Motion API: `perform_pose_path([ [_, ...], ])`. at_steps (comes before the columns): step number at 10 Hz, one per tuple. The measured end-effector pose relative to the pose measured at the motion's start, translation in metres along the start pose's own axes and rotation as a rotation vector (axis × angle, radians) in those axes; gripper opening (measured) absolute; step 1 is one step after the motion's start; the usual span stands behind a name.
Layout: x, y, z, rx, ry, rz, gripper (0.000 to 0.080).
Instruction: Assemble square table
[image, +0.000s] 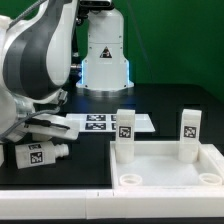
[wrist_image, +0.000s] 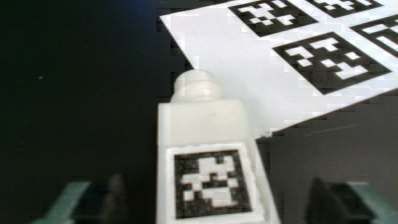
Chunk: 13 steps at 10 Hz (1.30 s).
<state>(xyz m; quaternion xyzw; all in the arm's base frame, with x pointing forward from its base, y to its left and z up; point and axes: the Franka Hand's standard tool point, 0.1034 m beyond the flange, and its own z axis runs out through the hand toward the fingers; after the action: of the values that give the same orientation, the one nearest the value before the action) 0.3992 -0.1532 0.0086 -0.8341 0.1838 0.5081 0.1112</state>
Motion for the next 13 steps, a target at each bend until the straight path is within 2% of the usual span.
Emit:
perform_pose_path([
  [1,0.000,0.000,0.000,0.000,0.000,0.000,0.0383],
  [2,0.000,0.000,0.000,0.000,0.000,0.000,0.0283],
  [4,-0.001,-0.001,-0.001,0.000,0.001,-0.001,0.0283],
  [5,-0.017,-0.008,-0.017,0.005,-0.023,-0.011,0.0283],
  [6,-0.036,-0.015,-0.040,0.011,-0.027,-0.027,0.0283],
  [7,-0.041,-0.017,-0.055,0.011,-0.007,-0.035,0.0283],
  [8,-0.036,-0.016,-0.071,-0.002,0.088,-0.056,0.0283],
  [9,-0.028,-0.012,-0.072,-0.019,0.183,-0.088,0.0284],
  [11,-0.027,-0.015,-0.073,-0.016,0.291,-0.097,0.0284],
  [12,-0.027,-0.024,-0.081,-0.014,0.362,-0.095,0.0284],
  [13,-0.041,-0.051,-0.098,-0.026,0.449,-0.133,0.0284],
])
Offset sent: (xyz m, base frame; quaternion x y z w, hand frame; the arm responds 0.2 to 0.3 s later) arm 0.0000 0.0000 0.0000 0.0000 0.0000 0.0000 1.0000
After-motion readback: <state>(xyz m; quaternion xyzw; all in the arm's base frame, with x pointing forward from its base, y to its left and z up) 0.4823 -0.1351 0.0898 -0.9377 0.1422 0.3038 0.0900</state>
